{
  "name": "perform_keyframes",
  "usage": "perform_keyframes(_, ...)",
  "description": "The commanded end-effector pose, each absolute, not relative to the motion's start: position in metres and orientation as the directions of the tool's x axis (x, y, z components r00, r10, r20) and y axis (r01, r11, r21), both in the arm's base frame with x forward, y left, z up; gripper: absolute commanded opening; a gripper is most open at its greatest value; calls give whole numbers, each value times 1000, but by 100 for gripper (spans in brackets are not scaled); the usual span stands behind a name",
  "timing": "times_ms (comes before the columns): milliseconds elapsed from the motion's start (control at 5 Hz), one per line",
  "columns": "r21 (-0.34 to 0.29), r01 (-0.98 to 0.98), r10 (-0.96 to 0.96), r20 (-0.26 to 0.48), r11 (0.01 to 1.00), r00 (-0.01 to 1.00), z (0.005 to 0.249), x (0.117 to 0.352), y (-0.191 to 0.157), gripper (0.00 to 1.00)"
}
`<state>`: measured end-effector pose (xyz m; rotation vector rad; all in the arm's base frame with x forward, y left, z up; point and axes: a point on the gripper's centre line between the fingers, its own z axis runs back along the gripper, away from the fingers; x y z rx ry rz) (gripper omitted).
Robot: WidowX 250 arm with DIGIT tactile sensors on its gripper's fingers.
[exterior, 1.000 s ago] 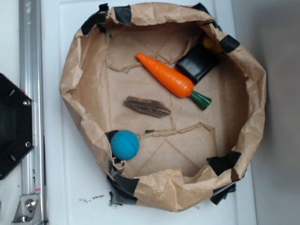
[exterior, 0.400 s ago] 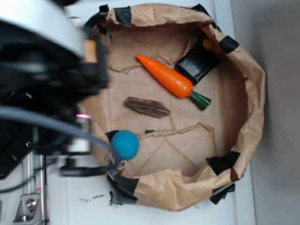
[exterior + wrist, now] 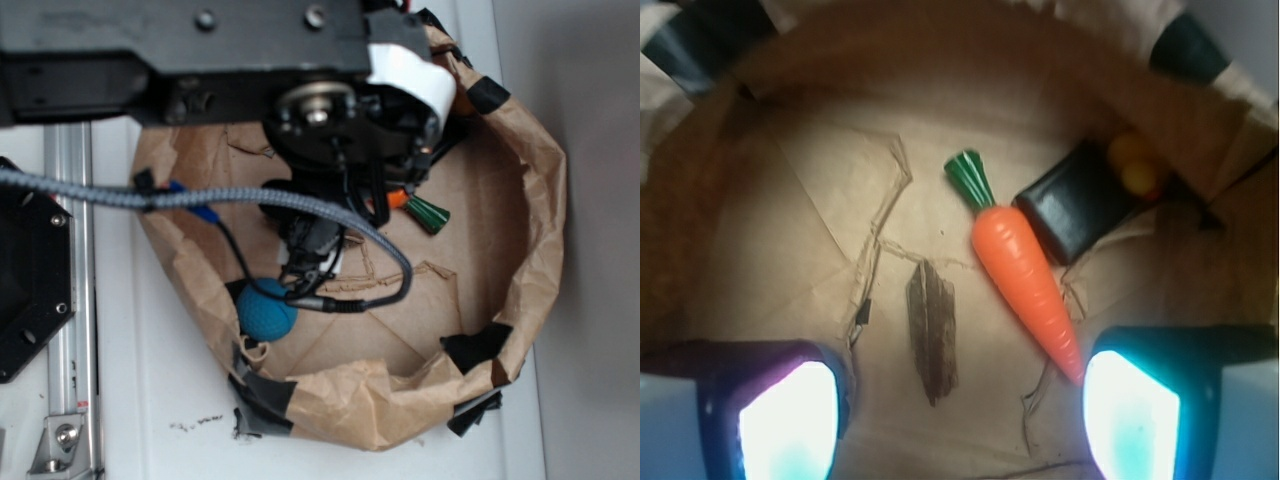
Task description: Grab the wood chip.
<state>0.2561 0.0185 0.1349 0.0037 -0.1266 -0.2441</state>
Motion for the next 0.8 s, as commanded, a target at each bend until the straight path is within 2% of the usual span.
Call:
perform_keyframes(0, 33, 228, -230, 163, 973, 959, 145, 259, 19, 100)
perform_keyframes(200, 36, 253, -255, 55, 967, 965, 95, 262, 8, 100)
perform_keyframes(400, 18, 278, -278, 26, 960, 960, 74, 250, -3, 100)
perform_keyframes(600, -4, 260, -260, 13, 966, 966, 65, 239, -8, 100)
